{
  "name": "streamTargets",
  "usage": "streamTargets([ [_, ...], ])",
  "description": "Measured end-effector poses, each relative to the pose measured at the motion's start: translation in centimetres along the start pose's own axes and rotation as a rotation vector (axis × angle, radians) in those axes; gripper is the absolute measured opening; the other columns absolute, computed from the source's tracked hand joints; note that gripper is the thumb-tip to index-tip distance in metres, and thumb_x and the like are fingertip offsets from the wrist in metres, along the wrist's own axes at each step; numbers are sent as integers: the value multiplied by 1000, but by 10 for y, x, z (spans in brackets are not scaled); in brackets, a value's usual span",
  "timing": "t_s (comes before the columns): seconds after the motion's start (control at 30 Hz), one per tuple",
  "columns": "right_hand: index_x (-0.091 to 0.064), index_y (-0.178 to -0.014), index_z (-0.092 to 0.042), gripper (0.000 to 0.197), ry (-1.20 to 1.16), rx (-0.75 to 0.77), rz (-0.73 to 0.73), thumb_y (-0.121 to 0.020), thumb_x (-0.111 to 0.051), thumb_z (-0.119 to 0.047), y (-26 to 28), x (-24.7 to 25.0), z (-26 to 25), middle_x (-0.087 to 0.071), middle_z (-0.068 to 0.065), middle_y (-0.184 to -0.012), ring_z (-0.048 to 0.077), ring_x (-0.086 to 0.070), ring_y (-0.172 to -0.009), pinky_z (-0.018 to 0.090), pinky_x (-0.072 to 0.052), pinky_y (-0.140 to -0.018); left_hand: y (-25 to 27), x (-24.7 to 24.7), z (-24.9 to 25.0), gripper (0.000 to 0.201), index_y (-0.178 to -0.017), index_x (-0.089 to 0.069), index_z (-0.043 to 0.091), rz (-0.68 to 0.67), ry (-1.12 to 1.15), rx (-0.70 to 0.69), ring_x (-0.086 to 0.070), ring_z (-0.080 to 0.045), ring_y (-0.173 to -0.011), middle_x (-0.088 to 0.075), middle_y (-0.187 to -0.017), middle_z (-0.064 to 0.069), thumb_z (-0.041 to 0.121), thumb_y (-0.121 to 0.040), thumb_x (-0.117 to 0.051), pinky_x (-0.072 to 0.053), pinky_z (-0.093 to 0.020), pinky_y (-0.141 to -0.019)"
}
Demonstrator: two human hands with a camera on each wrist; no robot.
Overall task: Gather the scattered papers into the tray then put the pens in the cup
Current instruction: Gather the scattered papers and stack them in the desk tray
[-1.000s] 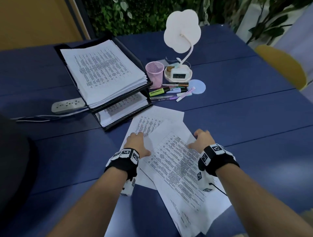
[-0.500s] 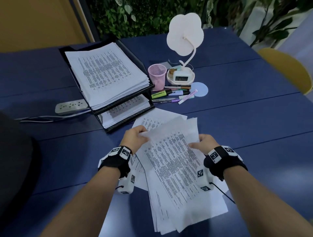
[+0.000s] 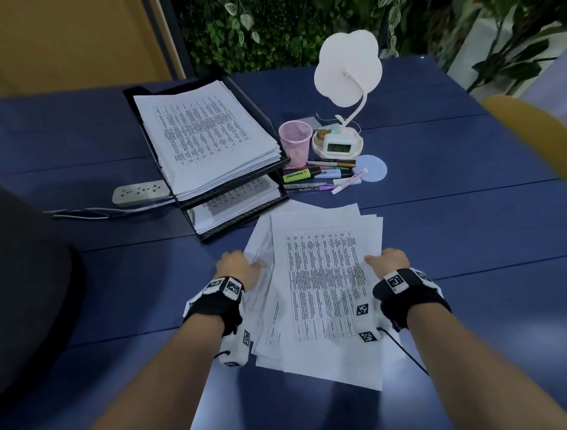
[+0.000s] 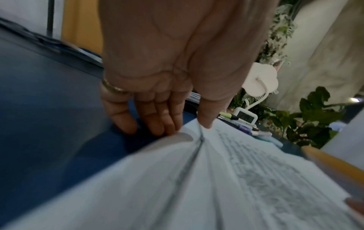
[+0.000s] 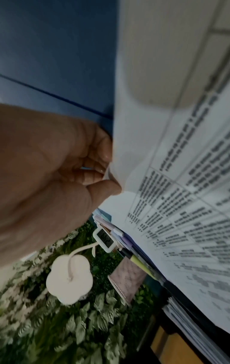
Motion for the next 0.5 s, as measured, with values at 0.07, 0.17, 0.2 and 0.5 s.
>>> streamTargets([
  [0.07, -53, -71, -4, 23, 19, 4, 2, -87, -61, -18, 4, -3, -4, -52, 8, -69, 26, -52, -68, 25, -37, -56, 0, -4, 8, 40, -86, -61, 3, -51, 88, -24, -55, -24, -74, -56, -77, -8, 42, -91, -54, -43, -27, -56],
  [0.17, -67, -89, -5, 15, 61, 10, -44, -83, -63, -18, 5, -10, -11, -68, 13, -90, 26, -66, -83, 26, -52, -64, 5, -10, 14, 46, -55, -43, 13, -94, 128, -2, -44, -18, -51, -42, -54, -3, 40, -88, -61, -33, -25, -48],
  [0.2, -66, -87, -6, 13, 88, 12, -46, -83, -63, -18, 6, -11, -13, -69, 12, -92, 24, -66, -82, 24, -51, -57, 6, -13, 18, 43, -60, -47, 13, -96, 94, -5, -50, -20, -59, -47, -60, -4, 43, -85, -64, -40, -27, -54],
  [0.5, -51, -65, -6, 20, 129, 12, -6, -81, -62, -13, 13, -12, -21, -57, 6, -70, 19, -52, -57, 23, -43, -52, 14, -32, 36, 76, -125, -44, 6, -54, -17, 57, -43, -30, -122, -47, -128, -13, 42, -69, -80, -44, -39, -96],
])
Point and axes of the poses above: each hand's wrist, its own y-axis away from the middle knuckle, its own x-axis out of the back of the hand, z = x × y, the point moved 9 cm from there along -y, towards the middle knuckle
